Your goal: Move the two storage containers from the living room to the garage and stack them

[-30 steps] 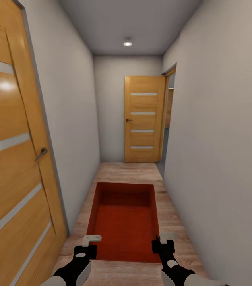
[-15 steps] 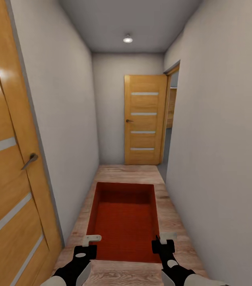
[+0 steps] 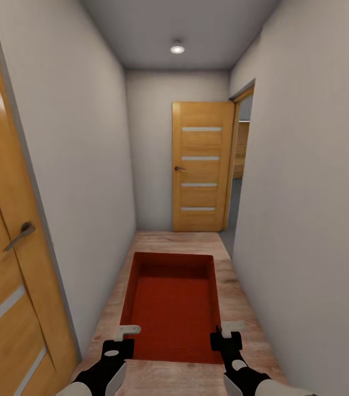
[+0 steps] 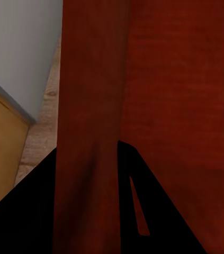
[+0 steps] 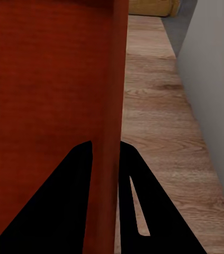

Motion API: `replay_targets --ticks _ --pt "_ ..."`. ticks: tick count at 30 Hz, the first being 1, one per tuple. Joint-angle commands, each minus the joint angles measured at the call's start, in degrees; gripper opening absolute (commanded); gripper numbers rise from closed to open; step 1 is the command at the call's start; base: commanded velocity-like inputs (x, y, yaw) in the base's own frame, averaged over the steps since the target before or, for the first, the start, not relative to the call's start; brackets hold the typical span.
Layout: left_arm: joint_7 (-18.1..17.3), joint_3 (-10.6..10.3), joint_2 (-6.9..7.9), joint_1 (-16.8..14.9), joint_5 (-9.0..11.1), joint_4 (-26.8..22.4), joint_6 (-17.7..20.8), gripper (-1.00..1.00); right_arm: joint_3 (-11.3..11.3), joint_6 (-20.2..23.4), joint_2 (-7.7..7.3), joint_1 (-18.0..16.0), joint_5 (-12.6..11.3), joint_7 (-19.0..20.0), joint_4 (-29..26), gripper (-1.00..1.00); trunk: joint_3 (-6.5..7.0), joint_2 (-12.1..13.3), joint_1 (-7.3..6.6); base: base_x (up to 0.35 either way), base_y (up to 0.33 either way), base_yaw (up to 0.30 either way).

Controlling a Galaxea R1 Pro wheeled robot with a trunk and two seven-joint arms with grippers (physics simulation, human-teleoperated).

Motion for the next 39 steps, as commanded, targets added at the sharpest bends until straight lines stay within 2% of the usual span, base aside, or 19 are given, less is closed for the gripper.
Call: replay_targets --ticks 1,39 --pt "0.62 -0.08 0.06 0.00 0.91 1.25 0.06 -1.00 -4.11 -2.33 0.02 -0.11 -1.23 -0.63 -0.04 -1.00 -0.07 -0.04 0.04 0.323 0.000 0.000" --pt "0.62 -0.08 0.06 0.00 0.91 1.24 0.06 -1.00 -4.11 -2.32 0.02 -0.11 -1.24 -0.63 -0.08 -1.00 -0.07 -0.04 0.04 0.323 0.000 0.000"
